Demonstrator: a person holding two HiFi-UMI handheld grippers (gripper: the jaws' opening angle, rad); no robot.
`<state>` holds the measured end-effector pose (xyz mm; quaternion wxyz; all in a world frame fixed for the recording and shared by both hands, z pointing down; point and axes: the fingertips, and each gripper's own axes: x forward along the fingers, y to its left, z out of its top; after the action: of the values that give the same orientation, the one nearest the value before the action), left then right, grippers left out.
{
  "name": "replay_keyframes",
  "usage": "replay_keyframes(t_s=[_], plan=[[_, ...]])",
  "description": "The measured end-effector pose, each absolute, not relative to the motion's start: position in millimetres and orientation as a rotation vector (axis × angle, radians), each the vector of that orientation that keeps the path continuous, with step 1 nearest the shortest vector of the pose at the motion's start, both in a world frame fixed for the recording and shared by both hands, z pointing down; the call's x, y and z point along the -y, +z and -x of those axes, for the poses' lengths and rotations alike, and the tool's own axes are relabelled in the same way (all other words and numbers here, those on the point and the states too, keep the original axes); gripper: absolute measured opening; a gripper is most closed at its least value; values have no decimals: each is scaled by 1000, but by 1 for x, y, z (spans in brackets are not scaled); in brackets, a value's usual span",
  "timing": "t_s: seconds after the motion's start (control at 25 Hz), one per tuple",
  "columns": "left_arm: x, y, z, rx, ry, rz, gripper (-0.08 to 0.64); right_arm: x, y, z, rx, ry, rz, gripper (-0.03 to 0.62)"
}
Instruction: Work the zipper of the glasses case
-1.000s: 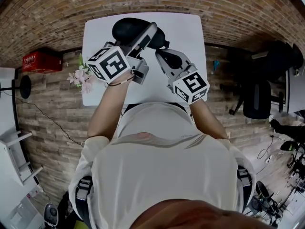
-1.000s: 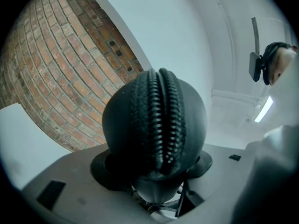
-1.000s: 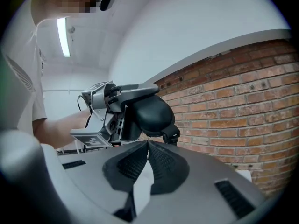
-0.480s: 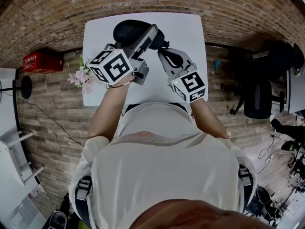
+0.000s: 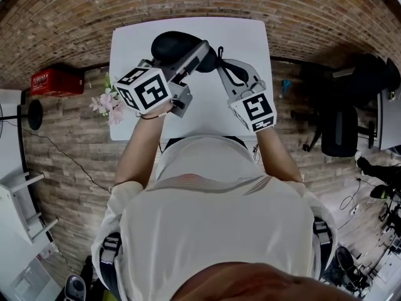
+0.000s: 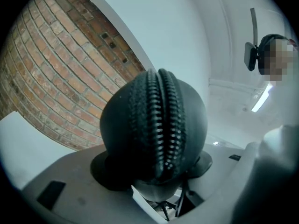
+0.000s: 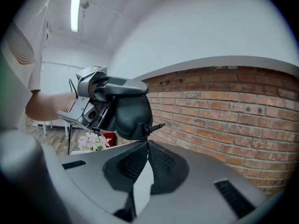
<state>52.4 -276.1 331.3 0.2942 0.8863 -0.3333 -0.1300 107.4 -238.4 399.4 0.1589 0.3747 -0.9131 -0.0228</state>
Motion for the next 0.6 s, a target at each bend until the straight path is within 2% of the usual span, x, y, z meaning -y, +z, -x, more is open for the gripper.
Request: replay_keyframes(t_s=[0.2, 0.6], plan=[[270, 338, -57, 787, -244, -2395, 267, 236, 398, -106, 2543, -285, -1041, 56], [247, 364, -70, 503, 17, -2390, 267, 222, 402, -100, 2506, -495, -914, 56]])
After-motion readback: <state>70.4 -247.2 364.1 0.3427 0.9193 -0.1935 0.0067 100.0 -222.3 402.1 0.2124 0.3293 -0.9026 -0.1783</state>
